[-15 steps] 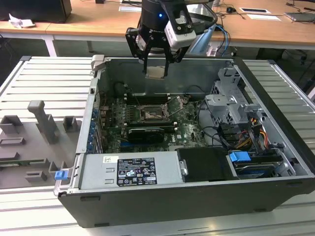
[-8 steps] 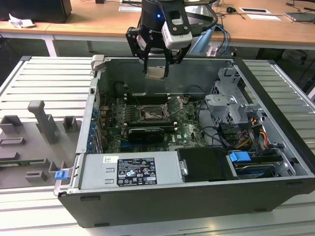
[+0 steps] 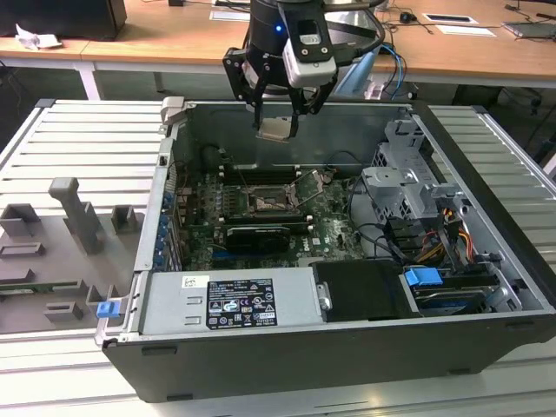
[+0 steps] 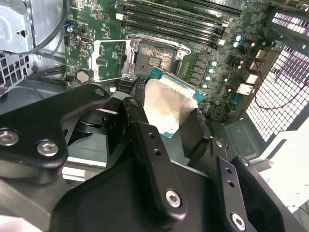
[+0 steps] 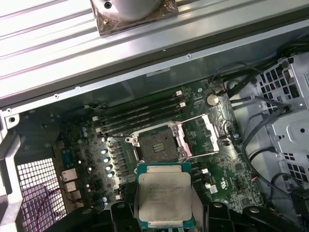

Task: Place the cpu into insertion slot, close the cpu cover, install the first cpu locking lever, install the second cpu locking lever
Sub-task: 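Place the cpu into insertion slot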

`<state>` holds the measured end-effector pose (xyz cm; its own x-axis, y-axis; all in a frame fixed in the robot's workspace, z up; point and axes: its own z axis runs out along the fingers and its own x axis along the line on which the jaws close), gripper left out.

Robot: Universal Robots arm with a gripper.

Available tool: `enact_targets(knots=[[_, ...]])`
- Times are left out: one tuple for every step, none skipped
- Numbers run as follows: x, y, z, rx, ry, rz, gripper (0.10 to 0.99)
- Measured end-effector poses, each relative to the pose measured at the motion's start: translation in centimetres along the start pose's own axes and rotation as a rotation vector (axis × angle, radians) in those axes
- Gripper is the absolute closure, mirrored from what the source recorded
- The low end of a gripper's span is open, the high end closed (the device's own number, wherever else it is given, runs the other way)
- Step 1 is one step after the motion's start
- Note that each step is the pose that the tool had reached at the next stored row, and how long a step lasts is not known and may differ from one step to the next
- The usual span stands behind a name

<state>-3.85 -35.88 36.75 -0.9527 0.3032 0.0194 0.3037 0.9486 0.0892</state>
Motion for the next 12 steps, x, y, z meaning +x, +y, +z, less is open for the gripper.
enact_targets(knots=[[0.0,0.0,0.01,0.0,-0.0012,0.013,0.557],[0.0,0.0,0.02,0.0,-0.002,0.022,0.557],[0.0,0.0,0.02,-0.001,-0.0024,0.027,0.557],[0.0,0.0,0.03,-0.001,-0.0032,0.035,0.557],[0.0,0.0,0.03,-0.001,-0.0037,0.041,0.557],[0.0,0.0,0.04,-0.001,-0.0043,0.048,0.557],[0.0,0.0,0.04,-0.001,-0.0048,0.053,0.557],[0.0,0.0,0.04,-0.001,-0.0053,0.058,0.557],[0.0,0.0,0.05,-0.001,-0.0058,0.064,0.557],[0.0,-0.01,0.06,-0.002,-0.0072,0.079,0.557],[0.0,-0.01,0.07,-0.002,-0.009,0.1,0.557],[-0.01,-0.01,0.07,-0.002,-0.0099,0.11,0.557]])
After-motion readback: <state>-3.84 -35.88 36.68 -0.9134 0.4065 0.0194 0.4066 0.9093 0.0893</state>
